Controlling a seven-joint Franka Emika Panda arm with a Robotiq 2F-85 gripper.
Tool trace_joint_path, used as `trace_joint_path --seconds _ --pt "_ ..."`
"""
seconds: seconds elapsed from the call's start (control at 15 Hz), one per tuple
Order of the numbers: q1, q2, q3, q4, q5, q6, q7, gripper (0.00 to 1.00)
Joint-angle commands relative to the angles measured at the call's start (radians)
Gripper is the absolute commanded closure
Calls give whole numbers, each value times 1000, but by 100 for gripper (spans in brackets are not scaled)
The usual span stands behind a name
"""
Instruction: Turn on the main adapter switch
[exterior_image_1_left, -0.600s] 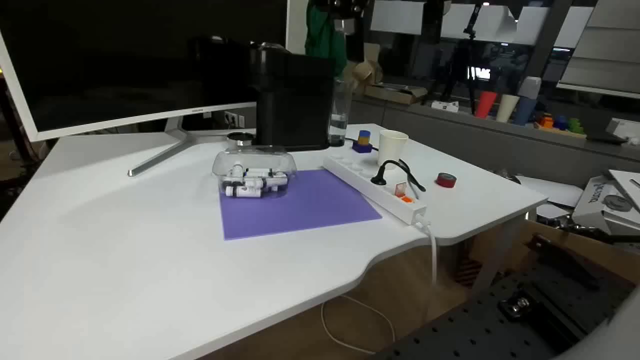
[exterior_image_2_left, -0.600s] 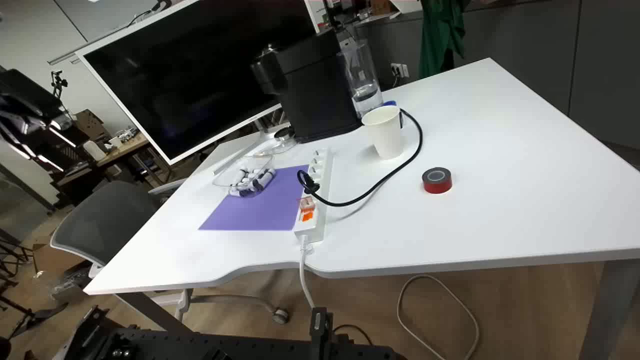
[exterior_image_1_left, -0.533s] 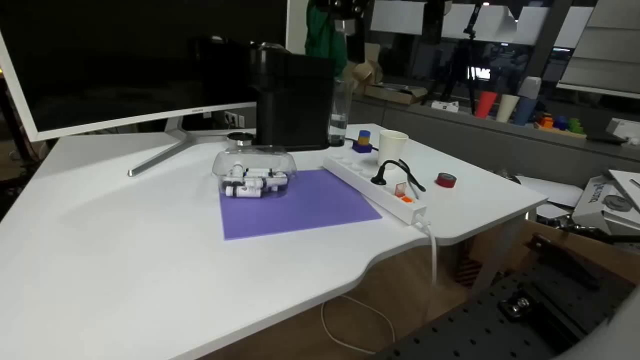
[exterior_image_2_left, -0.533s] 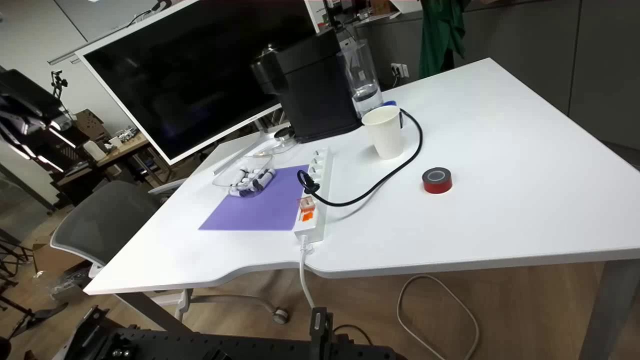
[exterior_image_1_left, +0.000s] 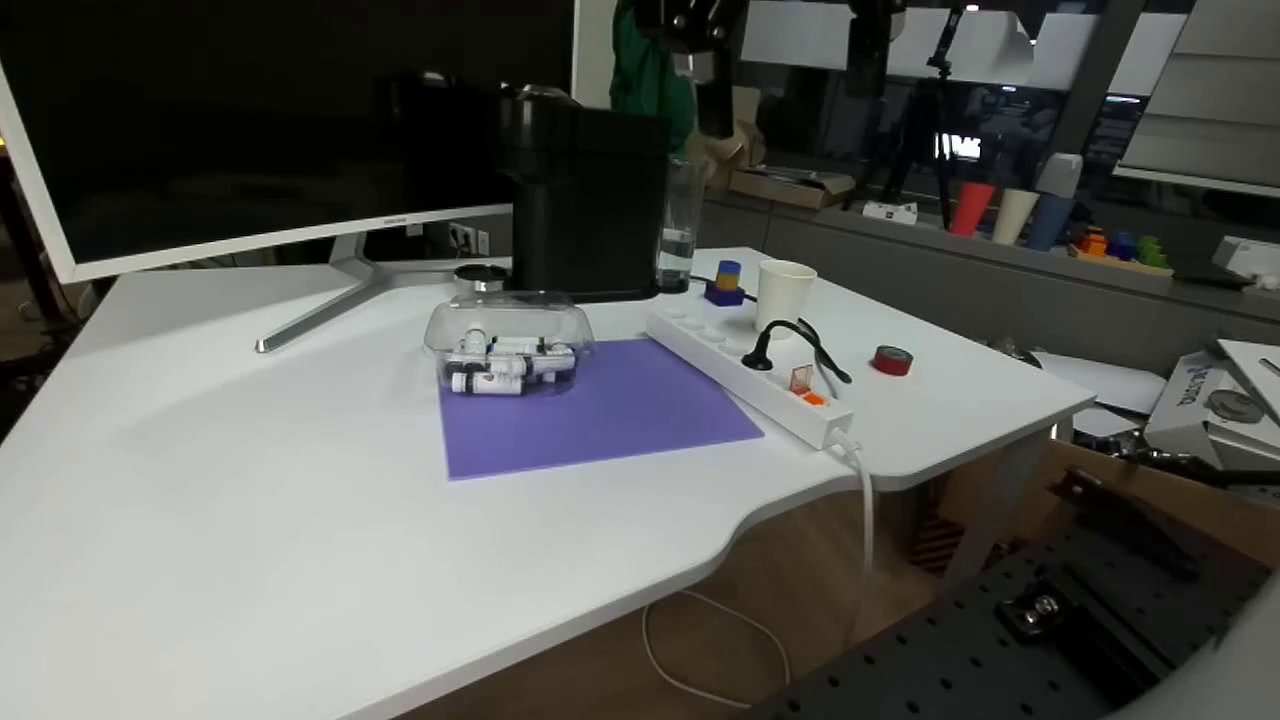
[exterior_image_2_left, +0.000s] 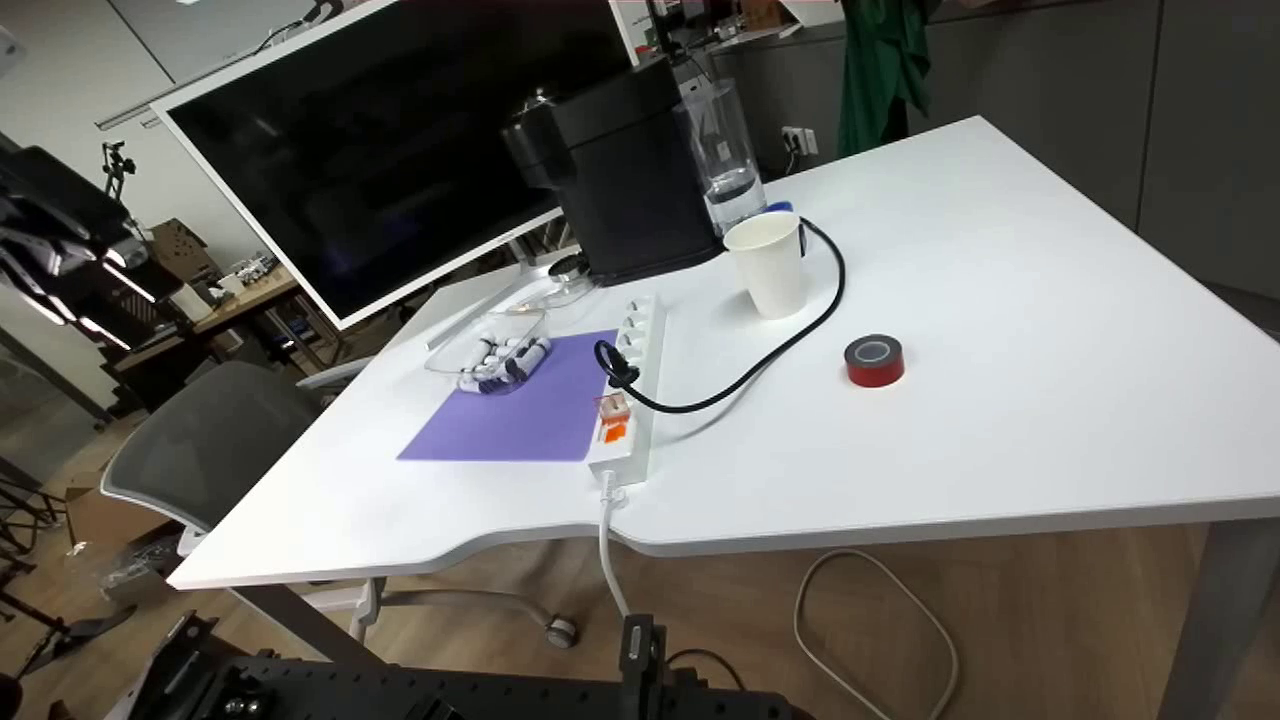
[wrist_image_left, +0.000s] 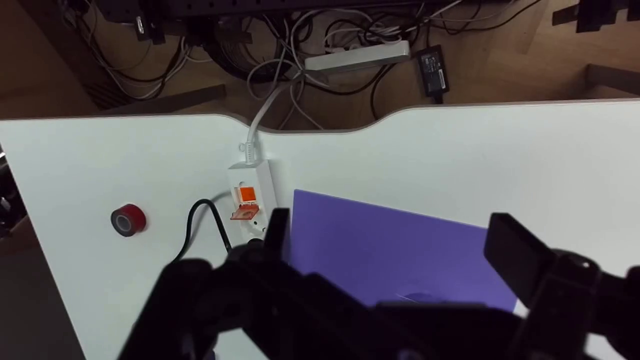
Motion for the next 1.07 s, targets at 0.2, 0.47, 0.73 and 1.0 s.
trace_joint_path --seconds 0.2,0.47,0.73,1.0 --pt "-23 2 -66 10 -40 45 2 0" --pt "-133 39 -179 15 -143 138 -65 0" --pt "-227 136 -306 14 -265 307 -221 0" --pt "-255 290 -428 31 -303 541 -383 25"
